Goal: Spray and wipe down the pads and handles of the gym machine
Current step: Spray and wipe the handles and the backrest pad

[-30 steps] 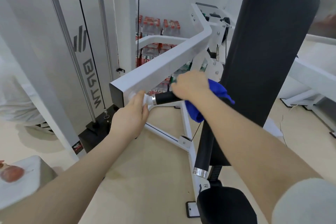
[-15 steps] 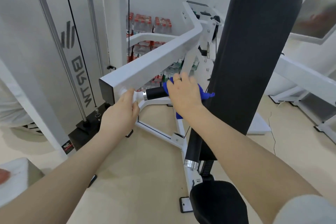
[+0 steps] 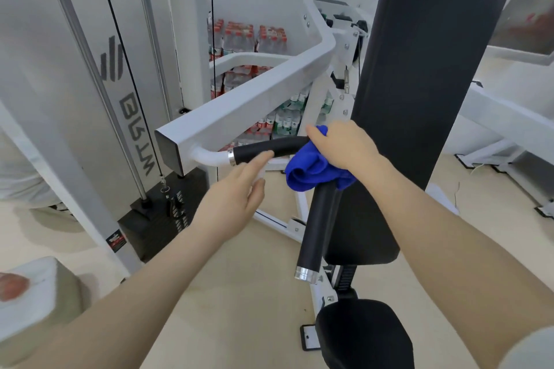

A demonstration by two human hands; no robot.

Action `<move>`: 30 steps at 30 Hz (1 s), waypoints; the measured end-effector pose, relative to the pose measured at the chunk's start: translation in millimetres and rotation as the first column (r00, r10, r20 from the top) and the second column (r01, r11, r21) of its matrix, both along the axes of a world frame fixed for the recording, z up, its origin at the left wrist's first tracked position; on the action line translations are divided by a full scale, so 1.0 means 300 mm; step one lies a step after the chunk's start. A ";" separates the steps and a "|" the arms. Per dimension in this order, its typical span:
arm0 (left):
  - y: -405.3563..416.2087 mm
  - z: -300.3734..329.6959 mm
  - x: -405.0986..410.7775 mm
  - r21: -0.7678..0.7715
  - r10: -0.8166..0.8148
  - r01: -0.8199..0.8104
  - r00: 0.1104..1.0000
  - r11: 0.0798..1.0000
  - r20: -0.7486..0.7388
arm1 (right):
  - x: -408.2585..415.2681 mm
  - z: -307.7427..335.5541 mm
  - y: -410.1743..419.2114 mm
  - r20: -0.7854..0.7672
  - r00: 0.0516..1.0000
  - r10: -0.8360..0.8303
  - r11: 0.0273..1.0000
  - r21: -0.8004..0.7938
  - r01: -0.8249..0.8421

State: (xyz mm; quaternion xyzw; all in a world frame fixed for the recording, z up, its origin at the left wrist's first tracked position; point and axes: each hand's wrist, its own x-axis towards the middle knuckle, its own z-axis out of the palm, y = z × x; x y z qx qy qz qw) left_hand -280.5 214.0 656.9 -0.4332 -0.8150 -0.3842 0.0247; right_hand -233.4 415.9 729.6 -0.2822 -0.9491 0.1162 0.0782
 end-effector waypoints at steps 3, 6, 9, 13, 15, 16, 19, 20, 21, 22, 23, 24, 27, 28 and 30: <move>0.012 0.001 0.008 -0.073 -0.071 0.069 0.997 0.995 -0.018 | -0.084 -0.003 -0.006 -0.051 0.997 0.050 0.999 0.009 -0.050; 0.032 0.016 0.033 -0.108 -0.116 0.113 0.993 0.988 -0.028 | -0.065 -0.011 0.002 -0.122 0.991 0.045 0.985 -0.158 -0.064; 0.053 0.021 0.059 -0.159 -0.189 0.178 0.980 0.971 -0.057 | 0.074 -0.049 0.042 -0.239 0.963 -0.121 0.875 -0.484 -0.010; 0.062 -0.001 0.059 -0.119 -0.234 0.225 0.970 0.967 -0.071 | 0.266 -0.213 -0.030 -0.018 0.976 -0.217 0.510 -0.855 0.098; 0.060 -0.004 0.063 -0.096 -0.221 0.215 0.973 0.972 -0.060 | 0.250 -0.254 -0.065 -0.013 0.919 -0.395 0.215 -0.973 0.079; 0.059 0.001 0.068 -0.096 -0.212 0.206 0.976 0.974 -0.050 | 0.220 -0.258 -0.061 -0.036 0.868 -0.494 0.119 -0.993 0.026; 0.064 0.027 0.088 -0.093 -0.192 0.188 0.981 0.978 -0.033 | 0.158 -0.196 -0.013 -0.175 0.739 -0.651 0.155 -0.983 -0.096; 0.076 0.042 0.094 -0.096 -0.188 0.184 0.981 0.978 -0.040 | 0.160 -0.175 0.009 -0.245 0.725 -0.644 0.232 -0.965 -0.120; 0.094 0.060 0.098 -0.109 -0.180 0.172 0.982 0.979 -0.062 | 0.169 -0.151 0.031 -0.322 0.726 -0.608 0.318 -0.936 -0.149; 0.120 0.080 0.099 -0.127 -0.171 0.159 0.981 0.979 -0.094 | 0.178 -0.133 0.055 -0.387 0.743 -0.546 0.418 -0.894 -0.158; 0.149 0.099 0.095 -0.150 -0.160 0.139 0.978 0.979 -0.132 | 0.184 -0.123 0.076 -0.425 0.771 -0.474 0.518 -0.843 -0.146; 0.181 0.118 0.088 -0.189 -0.150 0.116 0.973 0.975 -0.177 | 0.184 -0.120 0.098 -0.434 0.808 -0.398 0.623 -0.775 -0.110; 0.288 0.169 0.072 -0.408 -0.185 0.039 0.928 0.912 -0.324 | 0.169 -0.127 0.138 -0.378 0.896 -0.232 0.817 -0.575 -0.032; 0.318 0.184 0.075 -0.490 -0.224 0.021 0.906 0.872 -0.360 | 0.167 -0.133 0.140 -0.361 0.907 -0.215 0.824 -0.565 -0.029; 0.359 0.202 0.081 -0.605 -0.289 -0.017 0.867 0.796 -0.406 | 0.161 -0.154 0.147 -0.361 0.909 -0.210 0.810 -0.585 -0.045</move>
